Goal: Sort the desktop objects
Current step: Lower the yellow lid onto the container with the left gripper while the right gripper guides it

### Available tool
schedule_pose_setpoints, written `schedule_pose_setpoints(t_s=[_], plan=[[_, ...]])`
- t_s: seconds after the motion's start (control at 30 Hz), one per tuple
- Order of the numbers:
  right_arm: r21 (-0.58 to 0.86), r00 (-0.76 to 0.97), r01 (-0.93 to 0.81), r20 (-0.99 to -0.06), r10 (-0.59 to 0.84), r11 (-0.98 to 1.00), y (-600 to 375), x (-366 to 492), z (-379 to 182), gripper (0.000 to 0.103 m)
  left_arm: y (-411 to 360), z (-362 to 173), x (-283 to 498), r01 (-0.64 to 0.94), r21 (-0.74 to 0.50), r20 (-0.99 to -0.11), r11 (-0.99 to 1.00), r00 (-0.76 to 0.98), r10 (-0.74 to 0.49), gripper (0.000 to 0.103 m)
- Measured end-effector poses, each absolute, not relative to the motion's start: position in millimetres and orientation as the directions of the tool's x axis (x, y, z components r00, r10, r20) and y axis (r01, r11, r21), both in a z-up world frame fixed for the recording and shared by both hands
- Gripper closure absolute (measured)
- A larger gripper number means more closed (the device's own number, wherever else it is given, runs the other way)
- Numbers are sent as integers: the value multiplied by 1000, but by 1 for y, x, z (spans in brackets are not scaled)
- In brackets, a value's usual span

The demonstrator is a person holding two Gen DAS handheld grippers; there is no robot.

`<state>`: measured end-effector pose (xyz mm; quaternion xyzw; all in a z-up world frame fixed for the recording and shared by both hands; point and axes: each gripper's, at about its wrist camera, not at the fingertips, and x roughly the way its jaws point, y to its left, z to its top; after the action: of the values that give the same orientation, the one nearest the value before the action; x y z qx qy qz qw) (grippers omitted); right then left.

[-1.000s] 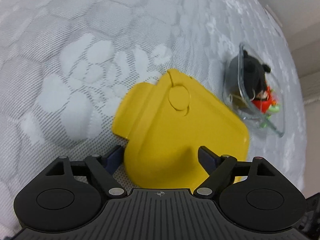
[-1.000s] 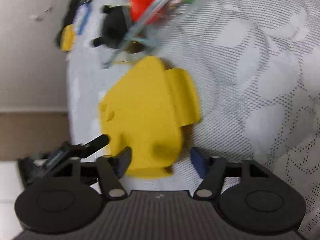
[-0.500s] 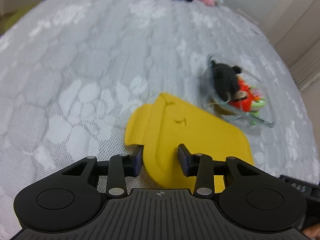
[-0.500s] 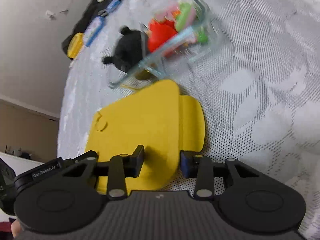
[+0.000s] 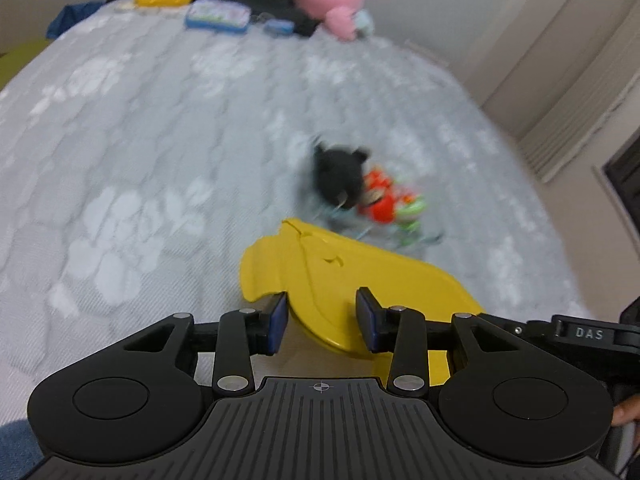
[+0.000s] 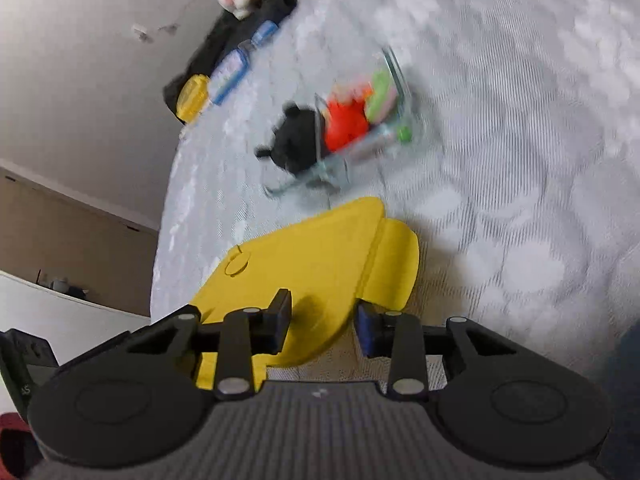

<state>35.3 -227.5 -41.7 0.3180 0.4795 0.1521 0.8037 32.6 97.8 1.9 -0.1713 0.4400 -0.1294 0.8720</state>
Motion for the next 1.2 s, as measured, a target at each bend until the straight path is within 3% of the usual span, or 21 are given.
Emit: schedule_pose_setpoints(t_s=[0.27,0.4,0.6,0.7,0.77,0.8,0.87,1.0,1.03,1.13,1.2], plan=[[610,693,-126,-510,510,782,-236,76,31,67,82,68,88,171,-392,-552,904,742,-380,61],[494,769,-166,-477,426,854,-229,114,35,66,64,34,140,136,-428,-523,893,769,-368,57],[408,737,-99,-583,342,908,-225,158,-32,66,56,-61,185,39,-507,-634,861,659,-404,57],[445,708,-38,-620,338,895,-232,169,-73,66,44,-70,190,86,-413,-679,907,634,-369,58],[482,701,-15,-620,353,876,-237,170,-86,65,32,-69,191,120,-317,-698,941,642,-317,52],[500,697,-5,-619,362,866,-240,171,-91,65,30,-71,193,126,-320,-695,939,642,-323,45],[501,699,-16,-613,368,865,-241,171,-94,64,33,-77,200,129,-358,-691,925,630,-355,40],[507,715,-28,-592,372,862,-245,167,-92,64,68,-79,207,81,-547,-646,833,593,-481,46],[510,730,-19,-580,361,860,-248,165,-89,62,79,-78,206,68,-598,-618,798,596,-513,46],[441,808,40,-542,231,897,-253,154,-76,37,103,-74,208,13,-649,-552,760,680,-483,43],[419,834,68,-522,179,905,-254,155,-75,34,105,-78,217,-25,-638,-557,769,706,-439,43]])
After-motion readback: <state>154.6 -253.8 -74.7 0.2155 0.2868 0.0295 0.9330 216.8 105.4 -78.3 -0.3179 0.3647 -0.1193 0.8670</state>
